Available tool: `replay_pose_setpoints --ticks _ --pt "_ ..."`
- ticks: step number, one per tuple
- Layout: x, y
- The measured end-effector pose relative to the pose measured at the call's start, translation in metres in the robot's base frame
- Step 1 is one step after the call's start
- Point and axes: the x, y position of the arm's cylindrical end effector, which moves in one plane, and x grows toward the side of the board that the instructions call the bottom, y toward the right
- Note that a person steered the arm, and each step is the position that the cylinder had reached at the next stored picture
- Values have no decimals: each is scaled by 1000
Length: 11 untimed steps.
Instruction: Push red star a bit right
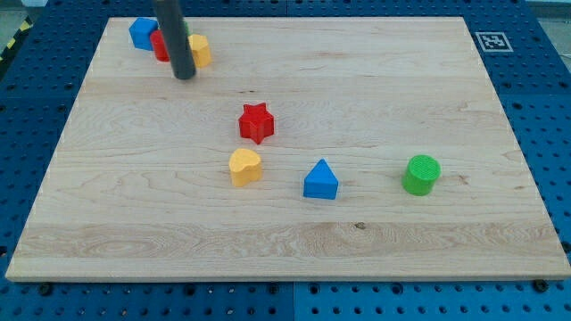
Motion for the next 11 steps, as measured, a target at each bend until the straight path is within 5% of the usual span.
replay_pose_setpoints --ticks 1,6,11 --pt "16 51" --pt "99 37" --pt "93 131"
